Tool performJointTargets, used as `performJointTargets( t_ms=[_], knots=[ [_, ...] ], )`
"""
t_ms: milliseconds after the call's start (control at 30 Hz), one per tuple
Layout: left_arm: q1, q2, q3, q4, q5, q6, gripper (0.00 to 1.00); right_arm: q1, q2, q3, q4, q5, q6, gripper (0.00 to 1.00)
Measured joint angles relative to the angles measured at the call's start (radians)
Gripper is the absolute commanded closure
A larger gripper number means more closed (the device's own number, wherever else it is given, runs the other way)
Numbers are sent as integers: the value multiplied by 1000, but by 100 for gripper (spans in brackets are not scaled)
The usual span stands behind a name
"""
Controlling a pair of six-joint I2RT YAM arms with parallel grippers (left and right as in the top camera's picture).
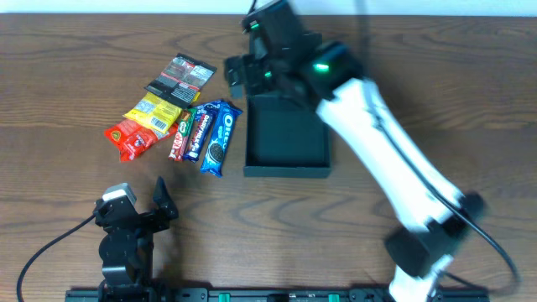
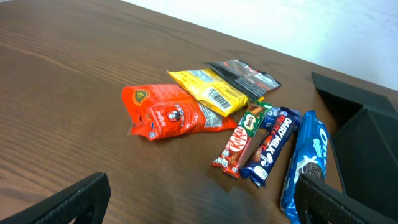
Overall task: Pack container
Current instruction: 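Release the box and raise the right gripper away to the top right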
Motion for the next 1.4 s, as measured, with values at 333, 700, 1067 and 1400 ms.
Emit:
performJointTargets(
  t_ms=[333,700,1067,1400],
  knots=[
    [0,0,0,0,0,0,5,-4,-208,8,-83,77,-64,1],
    [0,0,0,0,0,0,5,-4,-230,8,-270,116,-141,1],
    [0,0,0,0,73,-85,5,-14,-230,8,-384,132,-216,1],
    [0,0,-2,13,319,-361,5,-36,-230,8,-380,132,-246,1]
  ],
)
